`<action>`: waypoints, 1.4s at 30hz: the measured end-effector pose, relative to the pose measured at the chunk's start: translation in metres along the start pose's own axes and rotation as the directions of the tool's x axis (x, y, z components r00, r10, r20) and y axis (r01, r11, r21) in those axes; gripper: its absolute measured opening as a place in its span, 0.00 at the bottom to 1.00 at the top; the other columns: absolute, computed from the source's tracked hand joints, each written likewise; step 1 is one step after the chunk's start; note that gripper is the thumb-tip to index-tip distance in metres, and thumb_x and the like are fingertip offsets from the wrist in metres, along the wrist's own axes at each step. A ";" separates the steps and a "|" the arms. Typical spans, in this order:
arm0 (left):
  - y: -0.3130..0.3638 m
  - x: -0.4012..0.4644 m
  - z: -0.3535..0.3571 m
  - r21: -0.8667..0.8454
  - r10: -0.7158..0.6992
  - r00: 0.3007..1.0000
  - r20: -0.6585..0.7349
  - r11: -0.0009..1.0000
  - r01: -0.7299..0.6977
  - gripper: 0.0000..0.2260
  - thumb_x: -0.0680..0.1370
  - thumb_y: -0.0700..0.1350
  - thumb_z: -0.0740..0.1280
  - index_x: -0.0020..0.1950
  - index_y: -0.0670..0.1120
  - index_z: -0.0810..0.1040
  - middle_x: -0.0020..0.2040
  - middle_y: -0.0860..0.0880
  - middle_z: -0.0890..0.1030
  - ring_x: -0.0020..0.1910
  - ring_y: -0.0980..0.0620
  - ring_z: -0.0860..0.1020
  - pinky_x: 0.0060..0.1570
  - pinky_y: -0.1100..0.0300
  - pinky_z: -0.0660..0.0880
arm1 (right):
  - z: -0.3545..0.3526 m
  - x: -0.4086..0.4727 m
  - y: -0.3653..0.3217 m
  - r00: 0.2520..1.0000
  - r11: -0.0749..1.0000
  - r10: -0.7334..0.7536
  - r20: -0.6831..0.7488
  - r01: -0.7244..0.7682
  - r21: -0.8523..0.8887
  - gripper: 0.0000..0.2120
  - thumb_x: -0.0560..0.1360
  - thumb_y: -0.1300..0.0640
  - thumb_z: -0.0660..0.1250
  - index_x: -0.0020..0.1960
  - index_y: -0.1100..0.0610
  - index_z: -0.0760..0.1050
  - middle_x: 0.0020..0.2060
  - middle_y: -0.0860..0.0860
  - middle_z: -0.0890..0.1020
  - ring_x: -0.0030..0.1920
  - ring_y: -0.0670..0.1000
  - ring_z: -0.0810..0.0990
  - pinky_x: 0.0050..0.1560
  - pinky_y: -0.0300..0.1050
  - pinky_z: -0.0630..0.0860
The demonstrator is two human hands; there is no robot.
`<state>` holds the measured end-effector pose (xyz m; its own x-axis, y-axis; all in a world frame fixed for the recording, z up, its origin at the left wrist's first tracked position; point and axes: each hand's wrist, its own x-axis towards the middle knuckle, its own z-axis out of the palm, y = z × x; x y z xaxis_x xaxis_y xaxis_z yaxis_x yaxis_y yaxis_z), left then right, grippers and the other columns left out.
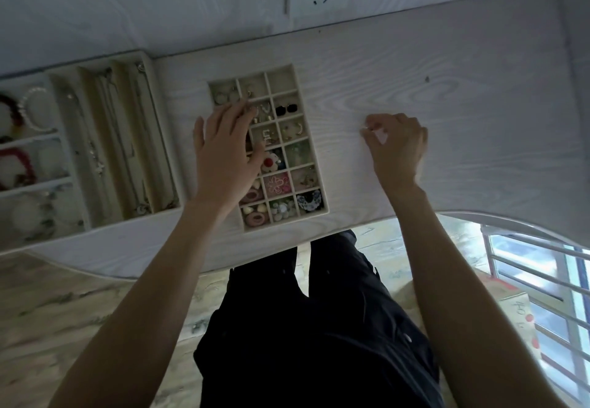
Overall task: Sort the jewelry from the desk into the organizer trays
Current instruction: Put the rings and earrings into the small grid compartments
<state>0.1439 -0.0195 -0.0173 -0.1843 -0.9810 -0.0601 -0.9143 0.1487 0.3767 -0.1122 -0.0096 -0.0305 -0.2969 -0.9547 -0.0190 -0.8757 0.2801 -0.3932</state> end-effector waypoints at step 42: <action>-0.042 0.064 -0.007 0.172 0.233 0.962 -0.143 0.963 -0.208 0.13 0.78 0.49 0.59 0.54 0.49 0.81 0.71 0.45 0.70 0.70 0.39 0.66 0.66 0.46 0.60 | 0.043 0.051 -0.125 0.816 0.816 -0.577 0.029 0.576 0.037 0.14 0.73 0.57 0.59 0.48 0.50 0.83 0.60 0.56 0.76 0.58 0.58 0.69 0.51 0.49 0.68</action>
<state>0.1732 -0.0893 -0.0301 -0.3388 -0.9268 0.1620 -0.9043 0.3683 0.2159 -0.0018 -0.0979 -0.0216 0.2744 -0.9437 0.1848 -0.8719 -0.3252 -0.3660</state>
